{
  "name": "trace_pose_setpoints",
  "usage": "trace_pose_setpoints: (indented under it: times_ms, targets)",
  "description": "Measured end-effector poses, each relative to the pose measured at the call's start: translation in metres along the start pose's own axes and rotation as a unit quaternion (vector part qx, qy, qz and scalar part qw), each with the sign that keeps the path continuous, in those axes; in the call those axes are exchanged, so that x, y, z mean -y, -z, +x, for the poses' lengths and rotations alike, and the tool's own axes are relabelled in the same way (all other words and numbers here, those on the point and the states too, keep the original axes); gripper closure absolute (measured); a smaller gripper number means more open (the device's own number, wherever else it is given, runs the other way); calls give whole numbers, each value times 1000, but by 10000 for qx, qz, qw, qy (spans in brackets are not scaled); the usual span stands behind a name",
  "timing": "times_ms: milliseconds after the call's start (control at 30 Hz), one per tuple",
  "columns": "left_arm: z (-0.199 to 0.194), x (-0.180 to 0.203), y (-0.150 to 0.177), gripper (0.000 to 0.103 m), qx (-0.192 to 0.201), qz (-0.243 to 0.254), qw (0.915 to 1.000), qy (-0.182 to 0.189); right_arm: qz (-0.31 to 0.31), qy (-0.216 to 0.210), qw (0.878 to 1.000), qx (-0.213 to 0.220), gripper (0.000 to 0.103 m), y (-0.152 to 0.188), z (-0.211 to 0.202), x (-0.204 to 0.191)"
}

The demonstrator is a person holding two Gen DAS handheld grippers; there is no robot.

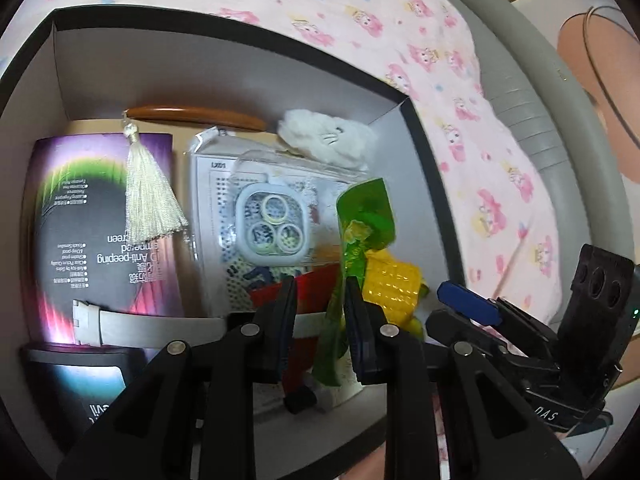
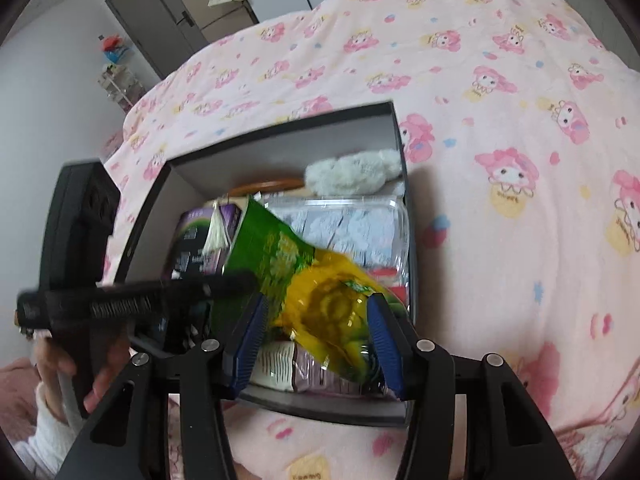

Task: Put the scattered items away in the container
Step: 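Lower the corn packet into the box and open the left gripper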

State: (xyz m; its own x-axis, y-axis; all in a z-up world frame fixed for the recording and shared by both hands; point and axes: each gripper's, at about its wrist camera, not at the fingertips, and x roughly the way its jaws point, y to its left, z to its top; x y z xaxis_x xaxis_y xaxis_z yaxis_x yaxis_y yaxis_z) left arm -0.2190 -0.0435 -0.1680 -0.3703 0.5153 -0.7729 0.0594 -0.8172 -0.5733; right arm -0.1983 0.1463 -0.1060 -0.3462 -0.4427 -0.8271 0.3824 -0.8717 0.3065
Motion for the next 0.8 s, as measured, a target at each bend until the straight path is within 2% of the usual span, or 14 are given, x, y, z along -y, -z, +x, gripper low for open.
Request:
trace_pose_setpoints:
  times_ms: [100, 200, 233, 333, 467, 633, 800]
  targets:
    - [8, 3, 8, 82, -253, 81, 9996, 67, -60, 183, 9997, -124, 59, 0, 10, -3]
    - [23, 15, 12, 85, -484, 109, 9980, 403, -363, 669, 9971, -89, 69, 2, 12, -9]
    - [24, 21, 13, 86, -479, 222, 9979, 367, -381, 777, 9962, -82, 73, 3, 11, -10]
    - [20, 28, 16, 86, -429, 437, 9979, 217, -207, 689, 9974, 26, 73, 1, 7, -4]
    - [4, 13, 13, 85, -400, 78, 9974, 589, -47, 493, 9983, 292, 73, -3, -7, 1]
    - [-25, 18, 10, 85, 190, 191, 9989, 396, -457, 925, 9945, 167, 74, -2, 1, -13]
    - [-2, 7, 6, 85, -99, 38, 9997, 227, -289, 673, 9973, -29, 74, 2, 14, -6]
